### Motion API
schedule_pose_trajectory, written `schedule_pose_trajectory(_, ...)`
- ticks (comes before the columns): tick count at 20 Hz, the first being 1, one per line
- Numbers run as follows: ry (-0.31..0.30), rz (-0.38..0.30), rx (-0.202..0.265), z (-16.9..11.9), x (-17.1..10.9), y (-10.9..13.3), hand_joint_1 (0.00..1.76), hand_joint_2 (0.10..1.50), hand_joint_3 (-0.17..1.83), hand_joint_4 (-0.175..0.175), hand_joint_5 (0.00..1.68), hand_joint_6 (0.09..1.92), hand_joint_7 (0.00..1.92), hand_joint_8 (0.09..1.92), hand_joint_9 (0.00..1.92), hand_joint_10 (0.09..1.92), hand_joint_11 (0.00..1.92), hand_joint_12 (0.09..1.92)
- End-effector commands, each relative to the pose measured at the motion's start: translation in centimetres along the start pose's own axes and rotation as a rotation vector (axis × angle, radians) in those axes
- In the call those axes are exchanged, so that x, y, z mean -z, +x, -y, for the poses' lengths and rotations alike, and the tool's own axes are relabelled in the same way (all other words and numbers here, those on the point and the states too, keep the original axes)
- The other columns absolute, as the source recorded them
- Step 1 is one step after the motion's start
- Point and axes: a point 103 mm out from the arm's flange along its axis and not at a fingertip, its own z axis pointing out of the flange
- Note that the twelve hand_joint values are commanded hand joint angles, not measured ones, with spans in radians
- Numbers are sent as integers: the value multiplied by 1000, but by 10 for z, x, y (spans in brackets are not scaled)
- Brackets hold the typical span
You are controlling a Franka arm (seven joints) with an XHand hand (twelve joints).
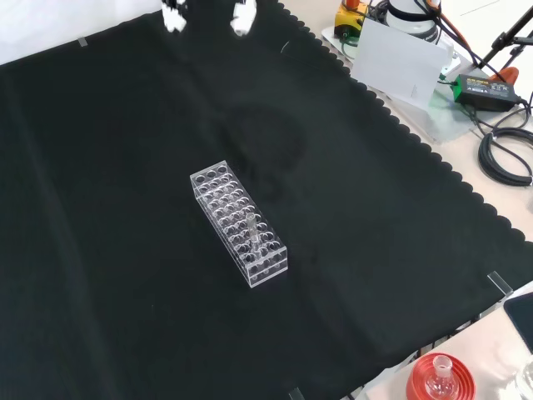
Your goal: Pick up the test tube.
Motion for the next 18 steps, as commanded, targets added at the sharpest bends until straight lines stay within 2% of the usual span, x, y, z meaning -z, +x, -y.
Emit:
schedule_pose_trajectory(1,43,-23,69,-34,-36,31,789,1001,-96,21,289,87,91,798,85,976,0,1385)
schedule_pose_trajectory(6,79,-38,109,-53,-66,49,802,1008,-106,15,297,87,150,811,118,969,0,1414)
schedule_pose_trajectory(15,117,-130,195,-81,-116,85,822,1019,-125,5,328,87,215,818,177,964,0,1441)
schedule_pose_trajectory(18,131,-125,209,-90,-137,96,830,1021,-130,3,340,87,224,818,190,963,0,1446)
